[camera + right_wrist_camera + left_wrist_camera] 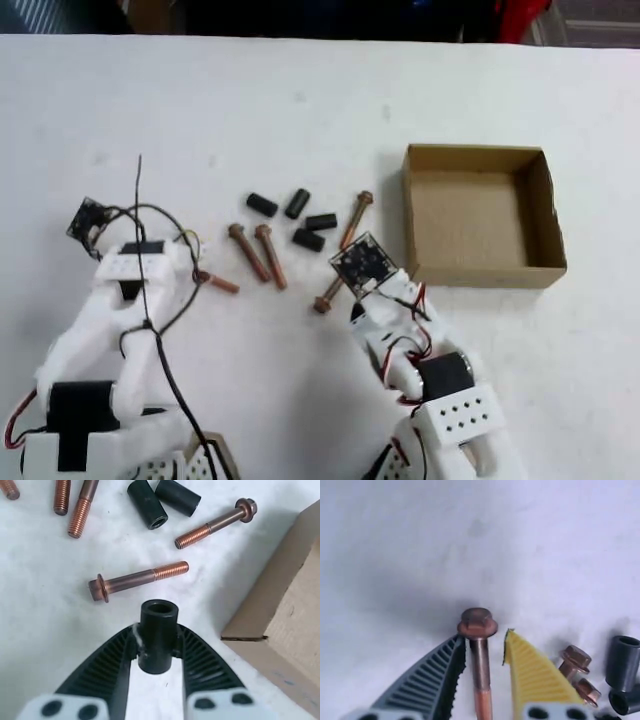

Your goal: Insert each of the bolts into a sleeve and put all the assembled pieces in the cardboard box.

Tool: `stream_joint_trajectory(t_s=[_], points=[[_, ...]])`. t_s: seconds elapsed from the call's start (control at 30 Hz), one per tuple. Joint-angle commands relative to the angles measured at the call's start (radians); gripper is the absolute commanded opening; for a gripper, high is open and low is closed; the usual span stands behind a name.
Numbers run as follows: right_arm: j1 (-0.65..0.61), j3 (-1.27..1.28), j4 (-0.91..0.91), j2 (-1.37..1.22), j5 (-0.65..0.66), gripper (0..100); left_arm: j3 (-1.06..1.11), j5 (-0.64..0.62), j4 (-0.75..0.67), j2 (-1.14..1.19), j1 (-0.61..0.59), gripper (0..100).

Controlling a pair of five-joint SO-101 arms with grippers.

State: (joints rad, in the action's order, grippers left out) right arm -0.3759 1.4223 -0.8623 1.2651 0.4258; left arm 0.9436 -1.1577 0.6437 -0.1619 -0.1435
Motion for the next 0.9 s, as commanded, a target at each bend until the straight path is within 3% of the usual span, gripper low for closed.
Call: stream_joint_trajectory(t_s=[0.0, 0.4, 0.87], points=[[0.01, -0.011, 0.025, 0.024, 0.006, 1.7, -0.058, 0.006, -0.006, 0.067, -0.007, 17], [0.01, -0.011, 0.025, 0.024, 0.006, 1.7, -0.397, 0.02, 0.33, 0.334, -0.013, 17], [0.01, -0.011, 0.025, 0.024, 0.008, 1.7, -0.419, 0.018, 0.347, 0.346, -0.013, 15]])
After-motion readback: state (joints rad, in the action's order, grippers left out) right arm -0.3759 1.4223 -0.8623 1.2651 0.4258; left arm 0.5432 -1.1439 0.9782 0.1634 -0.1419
